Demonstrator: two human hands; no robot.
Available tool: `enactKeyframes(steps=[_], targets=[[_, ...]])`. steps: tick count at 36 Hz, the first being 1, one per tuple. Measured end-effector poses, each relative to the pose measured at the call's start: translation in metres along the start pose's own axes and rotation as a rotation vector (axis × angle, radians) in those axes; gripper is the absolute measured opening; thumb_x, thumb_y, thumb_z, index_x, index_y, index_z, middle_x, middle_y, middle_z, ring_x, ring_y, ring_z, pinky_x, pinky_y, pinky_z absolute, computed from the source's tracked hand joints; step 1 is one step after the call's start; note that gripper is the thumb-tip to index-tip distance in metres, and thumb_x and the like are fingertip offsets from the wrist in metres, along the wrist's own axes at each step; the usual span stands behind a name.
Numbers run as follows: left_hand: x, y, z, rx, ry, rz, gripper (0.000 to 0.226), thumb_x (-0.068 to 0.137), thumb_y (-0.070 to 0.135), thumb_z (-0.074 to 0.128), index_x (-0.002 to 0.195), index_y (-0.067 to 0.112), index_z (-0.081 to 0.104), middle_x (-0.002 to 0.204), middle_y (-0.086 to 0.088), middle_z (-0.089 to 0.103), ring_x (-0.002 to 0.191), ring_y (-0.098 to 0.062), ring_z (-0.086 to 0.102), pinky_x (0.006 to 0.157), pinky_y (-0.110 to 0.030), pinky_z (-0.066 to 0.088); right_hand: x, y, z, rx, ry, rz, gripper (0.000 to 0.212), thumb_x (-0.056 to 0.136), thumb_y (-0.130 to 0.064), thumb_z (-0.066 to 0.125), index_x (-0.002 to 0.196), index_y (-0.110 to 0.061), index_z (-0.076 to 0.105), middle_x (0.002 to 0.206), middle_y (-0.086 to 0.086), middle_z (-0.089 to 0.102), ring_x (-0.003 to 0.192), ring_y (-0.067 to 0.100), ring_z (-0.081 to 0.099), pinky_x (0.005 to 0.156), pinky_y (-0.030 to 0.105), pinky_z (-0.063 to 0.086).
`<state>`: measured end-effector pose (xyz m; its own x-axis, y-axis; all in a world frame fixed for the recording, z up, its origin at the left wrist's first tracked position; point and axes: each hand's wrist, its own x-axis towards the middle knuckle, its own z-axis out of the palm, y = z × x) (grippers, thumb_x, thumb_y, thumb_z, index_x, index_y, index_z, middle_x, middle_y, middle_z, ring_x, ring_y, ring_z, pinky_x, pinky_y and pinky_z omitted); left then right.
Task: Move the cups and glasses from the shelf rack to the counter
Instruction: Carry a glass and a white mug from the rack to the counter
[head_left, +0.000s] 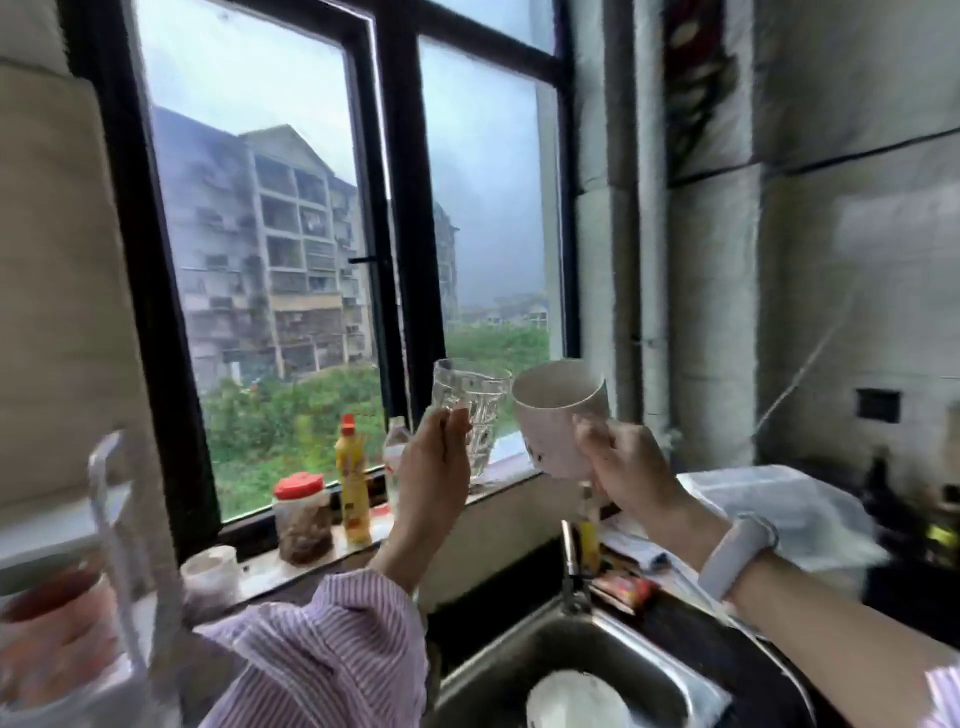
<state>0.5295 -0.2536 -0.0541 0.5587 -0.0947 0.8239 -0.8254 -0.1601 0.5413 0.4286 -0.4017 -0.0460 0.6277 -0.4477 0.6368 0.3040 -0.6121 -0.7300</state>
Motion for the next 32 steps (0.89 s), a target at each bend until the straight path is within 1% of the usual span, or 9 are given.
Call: enactKeyframes(steps=[5,9,12,15,20,24,28,30,32], targets=[[-0.039,0.061,0.12,-0.178,-0.134,0.012,0.023,0.096,0.019,0.041,0.076,0.011,0.048,0.072,-0.022,0.058,0.071,-0.04,0.052,0.062,-0.039,0.034,-0.024,0.049,-0.126,-0.107,0.086,0.138,0.043,0.093,-0.023,0.049,0.052,-0.018,0.038,0.049,-0.003,0.039,0.051,0.014,0.037,0.056,0.031,0.031],[-0.068,0.11,0.209,-0.292,-0.256,0.027,0.024,0.095,0.016,0.042,0.079,0.002,0.054,0.067,-0.006,0.055,0.07,-0.026,0.05,0.063,-0.034,0.03,-0.046,0.082,-0.22,-0.188,0.216,0.241,0.043,0.093,-0.02,0.05,0.053,-0.016,0.035,0.052,0.0,0.036,0.054,0.015,0.035,0.058,0.031,0.029],[-0.09,0.142,0.265,-0.399,-0.351,0.03,0.024,0.096,0.018,0.041,0.077,0.005,0.05,0.066,0.002,0.05,0.063,-0.018,0.046,0.06,-0.029,0.029,-0.064,0.1,-0.276,-0.216,0.299,0.309,0.038,0.093,-0.02,0.049,0.058,-0.012,0.038,0.054,0.0,0.035,0.055,0.013,0.032,0.059,0.033,0.029],[-0.116,0.174,0.33,-0.507,-0.447,0.065,0.023,0.096,0.019,0.039,0.078,0.009,0.048,0.068,0.002,0.051,0.065,-0.017,0.046,0.061,-0.027,0.03,-0.082,0.126,-0.336,-0.26,0.431,0.407,0.035,0.093,-0.023,0.049,0.06,-0.013,0.041,0.054,0.0,0.036,0.054,0.015,0.034,0.06,0.036,0.031],[-0.159,0.225,0.438,-0.639,-0.633,0.054,0.024,0.096,0.023,0.039,0.081,0.007,0.049,0.071,0.0,0.055,0.063,-0.013,0.049,0.063,-0.033,0.036,-0.106,0.17,-0.43,-0.316,0.597,0.509,0.035,0.093,-0.023,0.045,0.061,-0.015,0.035,0.056,0.003,0.028,0.056,0.018,0.027,0.059,0.037,0.025],[-0.188,0.26,0.518,-0.737,-0.746,0.031,0.026,0.096,0.021,0.04,0.085,0.0,0.051,0.076,-0.013,0.06,0.069,-0.027,0.057,0.067,-0.042,0.045,-0.116,0.209,-0.498,-0.359,0.714,0.606,0.032,0.094,-0.025,0.044,0.065,-0.01,0.042,0.055,0.003,0.034,0.048,0.014,0.032,0.05,0.031,0.026],[-0.208,0.286,0.593,-0.822,-0.811,0.016,0.026,0.096,0.02,0.04,0.089,-0.001,0.053,0.08,-0.019,0.064,0.074,-0.033,0.059,0.069,-0.044,0.046,-0.115,0.25,-0.557,-0.397,0.802,0.669,0.035,0.094,-0.026,0.044,0.062,-0.014,0.045,0.055,0.001,0.038,0.047,0.012,0.033,0.047,0.027,0.028],[-0.218,0.295,0.629,-0.848,-0.852,0.012,0.027,0.096,0.02,0.04,0.088,-0.002,0.053,0.079,-0.022,0.063,0.072,-0.033,0.057,0.067,-0.042,0.044,-0.115,0.27,-0.582,-0.413,0.845,0.707,0.034,0.095,-0.026,0.044,0.063,-0.015,0.049,0.055,0.0,0.04,0.047,0.012,0.035,0.046,0.025,0.029],[-0.229,0.303,0.667,-0.861,-0.903,0.003,0.027,0.096,0.022,0.04,0.083,0.001,0.052,0.071,-0.016,0.061,0.063,-0.024,0.054,0.06,-0.034,0.04,-0.115,0.289,-0.605,-0.415,0.867,0.748,0.031,0.094,-0.028,0.044,0.068,-0.015,0.054,0.056,-0.001,0.043,0.049,0.012,0.037,0.046,0.025,0.03]])
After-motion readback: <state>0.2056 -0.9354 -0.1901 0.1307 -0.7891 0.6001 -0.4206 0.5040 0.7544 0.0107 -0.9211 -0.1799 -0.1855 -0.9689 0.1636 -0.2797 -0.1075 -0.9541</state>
